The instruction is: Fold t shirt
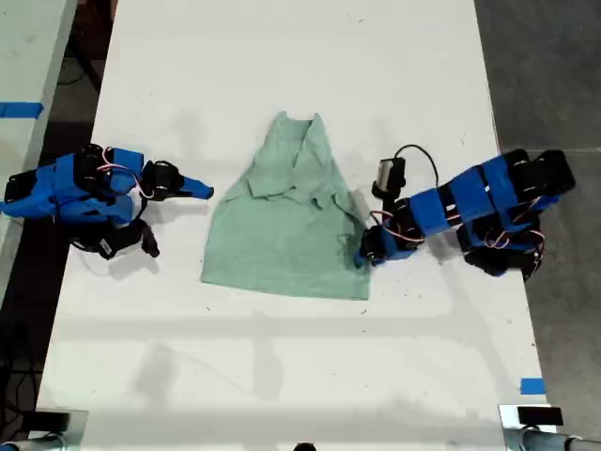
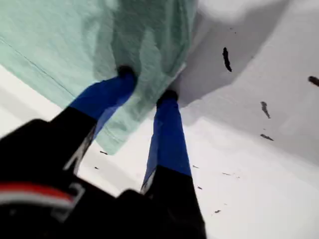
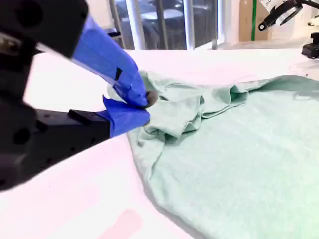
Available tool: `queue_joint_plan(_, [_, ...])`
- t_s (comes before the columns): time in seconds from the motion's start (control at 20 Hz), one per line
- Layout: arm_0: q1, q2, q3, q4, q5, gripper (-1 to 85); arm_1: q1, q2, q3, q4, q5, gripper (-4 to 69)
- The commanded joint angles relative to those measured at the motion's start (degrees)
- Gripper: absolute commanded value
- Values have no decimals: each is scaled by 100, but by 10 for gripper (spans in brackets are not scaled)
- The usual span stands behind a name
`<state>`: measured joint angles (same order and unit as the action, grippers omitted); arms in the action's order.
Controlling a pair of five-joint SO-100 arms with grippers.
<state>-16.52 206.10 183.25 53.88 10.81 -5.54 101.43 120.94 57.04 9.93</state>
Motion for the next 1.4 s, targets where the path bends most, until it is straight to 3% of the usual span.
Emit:
queue_joint_plan(0.0, [-9, 35, 18, -132, 70, -1, 123, -9, 158, 18, -62, 25])
queue_joint_plan(0.15, [-9, 35, 18, -132, 70, -1, 176, 598, 202, 976, 246, 25])
queue_joint_plan(0.3, [-9, 35, 18, -132, 70, -1, 202, 1819, -18, 1503, -9, 24])
queue_joint_plan(0.6, [-18, 35, 9, -132, 79, -1, 193, 949, -2435, 1266, -1433, 24])
queue_joint_plan(0.9, [-9, 35, 9, -123, 79, -1, 149, -1635, -4087, 571, -1863, 25])
queue_joint_plan(1.0, [-9, 35, 9, -123, 79, -1, 97, -1881, -4254, 492, -1898, 50])
queue_joint_plan(1.1, [-9, 35, 9, -123, 79, -1, 44, -1591, -4342, 879, -1811, 171])
queue_joint_plan(1.2, [-9, 35, 9, -123, 79, -1, 44, -800, -4104, 1371, -1714, 245])
queue_joint_plan(1.35, [-26, 35, 9, -123, 79, -1, 202, 1318, -2733, 2004, -1459, 237])
